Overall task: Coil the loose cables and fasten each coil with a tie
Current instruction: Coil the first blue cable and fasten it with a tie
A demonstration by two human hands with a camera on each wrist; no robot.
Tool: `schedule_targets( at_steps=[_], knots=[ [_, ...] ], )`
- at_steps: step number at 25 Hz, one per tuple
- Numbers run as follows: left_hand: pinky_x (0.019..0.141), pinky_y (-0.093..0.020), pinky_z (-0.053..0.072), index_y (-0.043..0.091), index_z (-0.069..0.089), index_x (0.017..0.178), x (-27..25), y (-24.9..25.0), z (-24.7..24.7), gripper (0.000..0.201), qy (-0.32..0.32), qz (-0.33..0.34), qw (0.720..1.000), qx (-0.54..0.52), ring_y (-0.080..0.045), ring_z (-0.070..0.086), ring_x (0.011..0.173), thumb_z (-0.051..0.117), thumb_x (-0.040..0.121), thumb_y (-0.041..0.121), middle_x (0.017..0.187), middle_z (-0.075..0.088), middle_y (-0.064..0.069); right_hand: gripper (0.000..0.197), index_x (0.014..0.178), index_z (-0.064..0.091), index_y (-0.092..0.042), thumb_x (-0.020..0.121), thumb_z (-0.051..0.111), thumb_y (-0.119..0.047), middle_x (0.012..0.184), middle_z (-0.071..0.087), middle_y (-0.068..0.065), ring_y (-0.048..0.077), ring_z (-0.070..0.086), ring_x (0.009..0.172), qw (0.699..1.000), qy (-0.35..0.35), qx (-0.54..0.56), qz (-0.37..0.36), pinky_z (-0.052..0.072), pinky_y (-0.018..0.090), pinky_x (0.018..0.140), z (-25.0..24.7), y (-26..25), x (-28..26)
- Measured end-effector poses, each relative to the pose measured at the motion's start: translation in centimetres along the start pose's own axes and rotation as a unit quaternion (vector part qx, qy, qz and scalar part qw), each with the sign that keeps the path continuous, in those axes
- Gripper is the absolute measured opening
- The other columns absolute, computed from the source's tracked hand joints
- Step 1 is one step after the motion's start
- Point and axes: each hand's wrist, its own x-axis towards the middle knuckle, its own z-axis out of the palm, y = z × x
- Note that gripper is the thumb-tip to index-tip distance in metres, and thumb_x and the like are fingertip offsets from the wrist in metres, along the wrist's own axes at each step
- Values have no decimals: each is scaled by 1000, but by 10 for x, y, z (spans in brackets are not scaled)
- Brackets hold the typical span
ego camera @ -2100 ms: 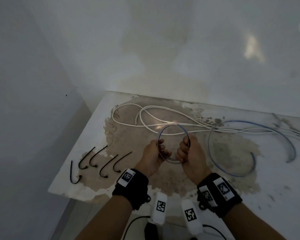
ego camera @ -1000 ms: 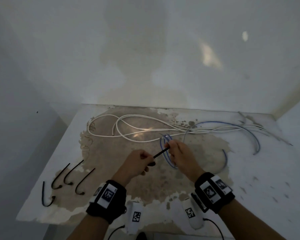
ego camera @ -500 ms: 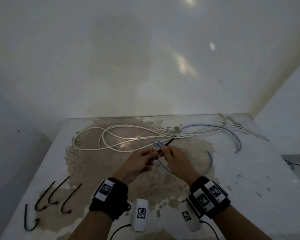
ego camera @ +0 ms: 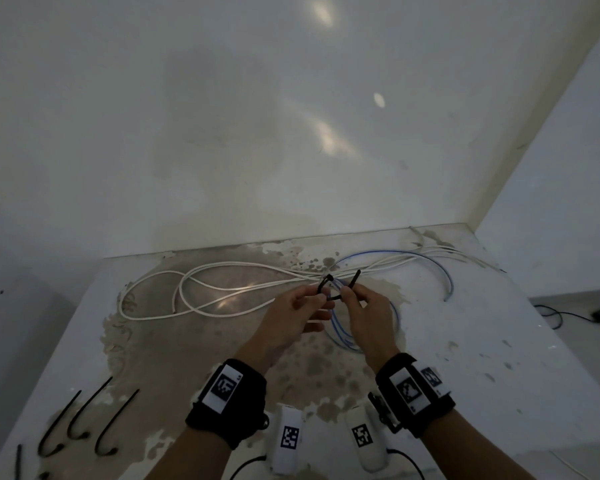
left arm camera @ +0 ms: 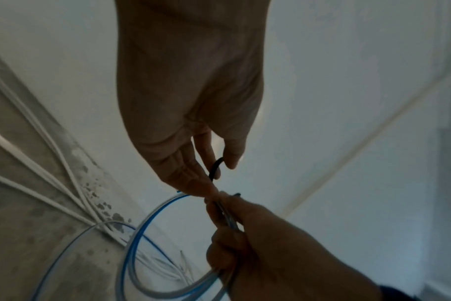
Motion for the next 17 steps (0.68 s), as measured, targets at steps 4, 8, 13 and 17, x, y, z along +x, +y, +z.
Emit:
schedule_targets(
  at_steps=[4, 8, 13, 17],
  knots=[
    [65, -26, 57, 21, 69, 105, 6, -9, 15, 19, 70, 109, 980, 152, -11, 69, 72, 51, 100, 26, 86, 73, -2, 36, 136, 56, -29, 100, 53, -23, 95, 62, 1, 14, 58, 85, 999, 20, -31, -22, 46, 17, 74, -4, 2, -8],
    [65, -23, 58, 12, 68, 117, 9, -12, 23, 23, 120, 163, 969, 145, -13, 71, 77, 59, 96, 16, 97, 67, 0, 34, 133, 56, -32, 102, 51, -19, 97, 51, 0, 3, 51, 76, 996, 37, -56, -63, 40, 8, 66, -12, 3, -11],
    [72, -24, 58, 9, 68, 116, 11, -13, 33, 22, 74, 149, 983, 77, -19, 73, 77, 61, 95, 10, 96, 70, -9, 33, 133, 61, -24, 102, 52, -20, 95, 49, -2, 6, 49, 72, 986, 36, -121, -113, 39, 9, 61, -22, 5, -9],
    [74, -29, 60, 8, 69, 112, 10, -1, 46, 20, 88, 125, 988, -33, -27, 73, 77, 61, 94, 10, 94, 71, -11, 35, 134, 59, -29, 101, 53, -18, 94, 46, -3, 4, 48, 73, 981, 42, -123, -141, 40, 10, 62, -31, -4, -8]
  ],
)
